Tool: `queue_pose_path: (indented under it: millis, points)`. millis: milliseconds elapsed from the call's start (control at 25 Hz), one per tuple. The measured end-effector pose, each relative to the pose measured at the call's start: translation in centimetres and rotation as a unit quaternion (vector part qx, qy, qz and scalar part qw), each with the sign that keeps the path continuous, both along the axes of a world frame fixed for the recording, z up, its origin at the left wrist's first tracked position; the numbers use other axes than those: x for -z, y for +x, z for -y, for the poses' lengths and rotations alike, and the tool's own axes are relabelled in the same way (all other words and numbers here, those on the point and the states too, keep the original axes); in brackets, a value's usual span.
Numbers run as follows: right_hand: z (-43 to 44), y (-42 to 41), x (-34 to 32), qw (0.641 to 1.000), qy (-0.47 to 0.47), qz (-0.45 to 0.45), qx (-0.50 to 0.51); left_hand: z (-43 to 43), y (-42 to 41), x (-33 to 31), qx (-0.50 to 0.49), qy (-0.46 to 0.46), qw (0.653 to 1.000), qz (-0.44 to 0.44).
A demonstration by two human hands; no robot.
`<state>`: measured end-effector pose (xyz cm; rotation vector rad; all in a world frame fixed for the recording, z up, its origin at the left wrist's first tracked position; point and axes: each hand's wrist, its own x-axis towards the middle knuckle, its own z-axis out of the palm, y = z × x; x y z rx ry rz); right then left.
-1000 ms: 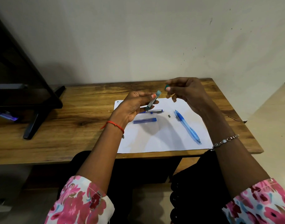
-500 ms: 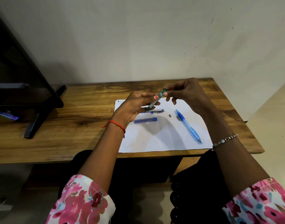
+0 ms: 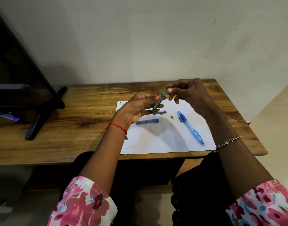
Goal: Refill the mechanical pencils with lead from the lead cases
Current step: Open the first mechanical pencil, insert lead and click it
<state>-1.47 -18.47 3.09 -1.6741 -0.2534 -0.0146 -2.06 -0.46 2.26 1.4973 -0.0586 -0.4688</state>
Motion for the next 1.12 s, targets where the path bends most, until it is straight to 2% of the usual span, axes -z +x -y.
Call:
queue_pose_path:
  millis: [280,760,1120]
  points:
    - [-0.09,-0.25,-0.08,0.999,-0.036,0.005,-0.027,-0.16,0.03,-0.06,0.001,-0.001,1.000,-0.009]
    - [0.16,-0.20,0.10,0.999,-0.034,-0.009,-0.036,-0.11,0.12,0.10,0.001,0.030,1.000,0.007]
    - [0.35,-0.03,0.13,0.994,-0.090,-0.028,-0.050,0.03,0.05,0.10,-0.012,0.032,0.999,-0.003]
